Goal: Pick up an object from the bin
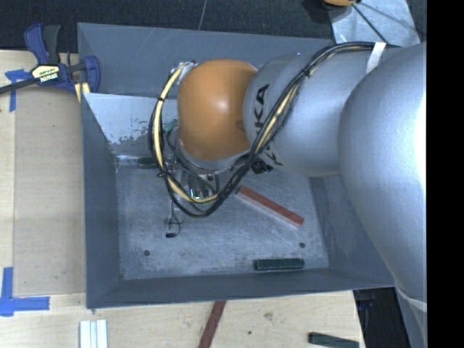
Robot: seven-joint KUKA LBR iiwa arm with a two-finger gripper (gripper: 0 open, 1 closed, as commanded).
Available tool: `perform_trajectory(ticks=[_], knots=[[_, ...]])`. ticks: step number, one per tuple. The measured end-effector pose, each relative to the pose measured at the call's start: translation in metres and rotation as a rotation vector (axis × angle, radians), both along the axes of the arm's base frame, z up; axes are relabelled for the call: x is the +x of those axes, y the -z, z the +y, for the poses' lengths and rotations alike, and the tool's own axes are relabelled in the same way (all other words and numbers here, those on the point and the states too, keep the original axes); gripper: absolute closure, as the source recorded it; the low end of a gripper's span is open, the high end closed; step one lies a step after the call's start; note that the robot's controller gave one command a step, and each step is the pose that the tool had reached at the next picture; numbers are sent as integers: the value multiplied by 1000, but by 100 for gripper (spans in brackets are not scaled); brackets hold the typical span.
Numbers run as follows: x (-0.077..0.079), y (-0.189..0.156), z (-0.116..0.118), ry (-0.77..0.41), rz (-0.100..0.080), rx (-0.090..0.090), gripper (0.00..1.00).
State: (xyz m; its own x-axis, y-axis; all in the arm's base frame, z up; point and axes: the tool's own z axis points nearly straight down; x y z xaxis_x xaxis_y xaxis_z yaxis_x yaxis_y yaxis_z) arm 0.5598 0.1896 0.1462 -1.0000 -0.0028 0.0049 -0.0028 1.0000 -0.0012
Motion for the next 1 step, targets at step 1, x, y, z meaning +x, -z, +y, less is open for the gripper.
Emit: perform_trajectory(ticks=[1], knots=[[2, -4, 0, 3, -8, 2, 0]])
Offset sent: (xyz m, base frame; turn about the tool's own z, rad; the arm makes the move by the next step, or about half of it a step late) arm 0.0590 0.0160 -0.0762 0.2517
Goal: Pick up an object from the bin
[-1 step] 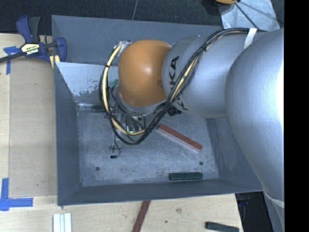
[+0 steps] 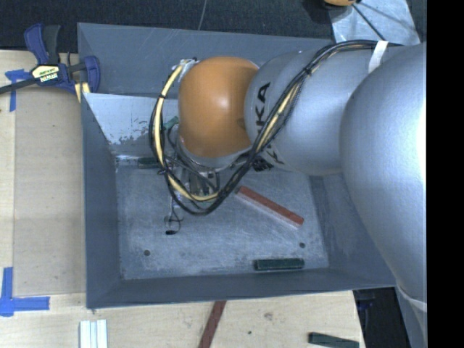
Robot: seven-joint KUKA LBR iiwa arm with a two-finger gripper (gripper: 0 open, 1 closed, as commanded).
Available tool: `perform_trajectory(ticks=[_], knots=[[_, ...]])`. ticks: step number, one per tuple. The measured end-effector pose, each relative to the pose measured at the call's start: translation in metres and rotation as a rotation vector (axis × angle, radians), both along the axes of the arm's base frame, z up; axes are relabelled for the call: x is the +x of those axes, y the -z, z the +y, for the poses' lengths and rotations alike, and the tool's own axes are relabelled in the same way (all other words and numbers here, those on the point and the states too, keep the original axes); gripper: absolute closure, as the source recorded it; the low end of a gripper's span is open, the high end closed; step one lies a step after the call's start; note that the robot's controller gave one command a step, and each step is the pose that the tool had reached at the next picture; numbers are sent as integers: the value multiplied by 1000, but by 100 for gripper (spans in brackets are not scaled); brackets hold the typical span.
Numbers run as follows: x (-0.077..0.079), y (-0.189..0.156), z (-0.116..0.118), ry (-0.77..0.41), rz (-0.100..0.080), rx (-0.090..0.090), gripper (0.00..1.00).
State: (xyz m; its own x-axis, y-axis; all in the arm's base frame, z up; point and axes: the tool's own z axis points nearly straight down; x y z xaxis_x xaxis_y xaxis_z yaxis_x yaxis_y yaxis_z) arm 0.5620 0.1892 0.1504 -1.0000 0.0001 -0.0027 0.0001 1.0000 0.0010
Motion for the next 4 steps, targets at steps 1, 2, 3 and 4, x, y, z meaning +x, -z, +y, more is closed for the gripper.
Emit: perform_trajectory(ticks=[1, 2, 3, 4], knots=[[35, 37, 9, 138, -10, 5, 0], [53, 42, 32, 76, 4, -2, 0], [64, 47, -16, 196, 1, 0, 0], [64, 74, -21, 298, 3, 0, 0]])
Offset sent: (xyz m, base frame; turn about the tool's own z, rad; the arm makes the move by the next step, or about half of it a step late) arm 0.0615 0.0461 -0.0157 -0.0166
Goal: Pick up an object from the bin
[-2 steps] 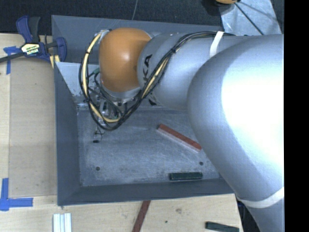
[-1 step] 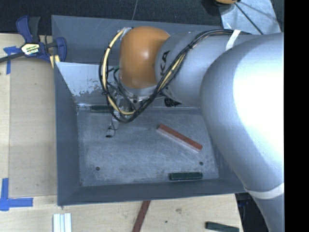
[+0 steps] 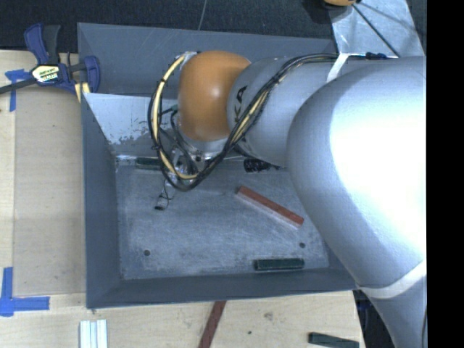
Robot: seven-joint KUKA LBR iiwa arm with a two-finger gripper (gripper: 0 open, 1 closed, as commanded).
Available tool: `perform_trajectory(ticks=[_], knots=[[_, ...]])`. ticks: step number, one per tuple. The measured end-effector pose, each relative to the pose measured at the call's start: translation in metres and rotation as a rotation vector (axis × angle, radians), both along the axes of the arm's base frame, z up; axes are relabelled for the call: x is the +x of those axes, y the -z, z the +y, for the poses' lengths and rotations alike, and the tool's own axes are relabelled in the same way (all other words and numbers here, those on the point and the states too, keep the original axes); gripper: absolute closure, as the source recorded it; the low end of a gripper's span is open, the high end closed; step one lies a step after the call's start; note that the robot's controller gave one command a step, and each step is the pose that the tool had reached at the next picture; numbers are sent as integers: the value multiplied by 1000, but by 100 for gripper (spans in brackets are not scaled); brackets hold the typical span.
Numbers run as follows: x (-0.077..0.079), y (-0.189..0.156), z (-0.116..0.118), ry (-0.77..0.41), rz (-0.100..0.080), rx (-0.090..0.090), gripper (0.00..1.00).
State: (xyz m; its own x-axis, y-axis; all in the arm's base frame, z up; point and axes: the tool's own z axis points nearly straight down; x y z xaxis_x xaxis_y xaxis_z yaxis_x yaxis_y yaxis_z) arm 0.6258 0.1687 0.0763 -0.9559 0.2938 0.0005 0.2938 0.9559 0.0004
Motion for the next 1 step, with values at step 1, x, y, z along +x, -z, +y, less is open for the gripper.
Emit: perform_trajectory(ticks=[1], knots=[[2, 5, 10, -20, -6, 1, 100]])
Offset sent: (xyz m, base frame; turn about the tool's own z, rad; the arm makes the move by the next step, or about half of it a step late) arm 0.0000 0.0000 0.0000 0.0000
